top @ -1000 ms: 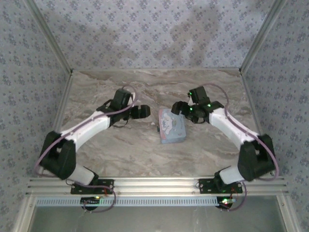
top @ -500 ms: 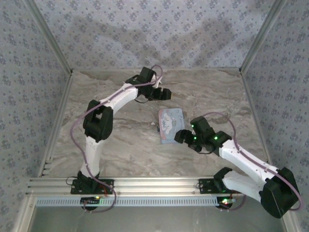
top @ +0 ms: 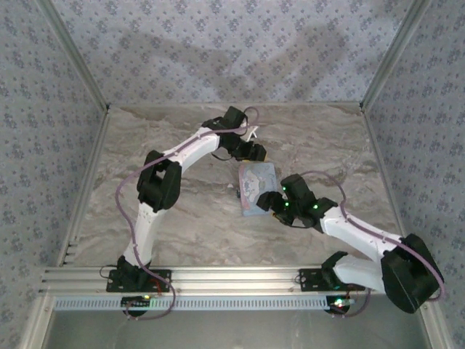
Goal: Unlock a padlock with a key
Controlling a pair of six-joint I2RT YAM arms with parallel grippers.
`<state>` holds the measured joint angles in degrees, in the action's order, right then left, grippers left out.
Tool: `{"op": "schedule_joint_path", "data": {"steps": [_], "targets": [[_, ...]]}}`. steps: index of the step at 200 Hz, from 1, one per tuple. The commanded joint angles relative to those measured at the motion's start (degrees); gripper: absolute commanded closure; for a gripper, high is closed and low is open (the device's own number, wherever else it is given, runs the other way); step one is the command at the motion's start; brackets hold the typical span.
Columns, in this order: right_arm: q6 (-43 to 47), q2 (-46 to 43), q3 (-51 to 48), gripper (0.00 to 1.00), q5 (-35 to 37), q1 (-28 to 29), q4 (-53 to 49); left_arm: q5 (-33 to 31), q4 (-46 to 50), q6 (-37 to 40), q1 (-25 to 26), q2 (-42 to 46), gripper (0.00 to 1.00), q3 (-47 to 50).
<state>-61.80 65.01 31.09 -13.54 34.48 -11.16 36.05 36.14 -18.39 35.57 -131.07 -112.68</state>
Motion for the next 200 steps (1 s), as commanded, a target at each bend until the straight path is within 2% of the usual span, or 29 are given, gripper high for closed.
{"op": "schedule_joint_path", "data": {"steps": [1,79,151,172,200], "targets": [[-0.7,1.1,2.1,0.35,0.1,-1.3,1.6,1.1,1.6,1.6,-0.3,3.2,0.45,3.5],[3.4,5.2,4.4,0.40,-1.1,-8.5,2.2,1.1,-7.4,-2.1,-0.7,13.5,0.49,19.1],[10.5,19.7,17.1,0.48,-5.6,-13.3,2.5,-2.5,-19.2,-9.4,-0.7,24.4,0.49,38.7],[12.6,25.3,22.1,0.51,-8.9,-14.2,2.5,-4.4,-22.4,-12.1,-0.8,26.7,0.49,42.1],[15.0,30.9,28.2,0.51,-11.1,-14.4,0.8,-8.2,-23.7,-13.6,-0.8,28.2,0.49,43.8]]}}
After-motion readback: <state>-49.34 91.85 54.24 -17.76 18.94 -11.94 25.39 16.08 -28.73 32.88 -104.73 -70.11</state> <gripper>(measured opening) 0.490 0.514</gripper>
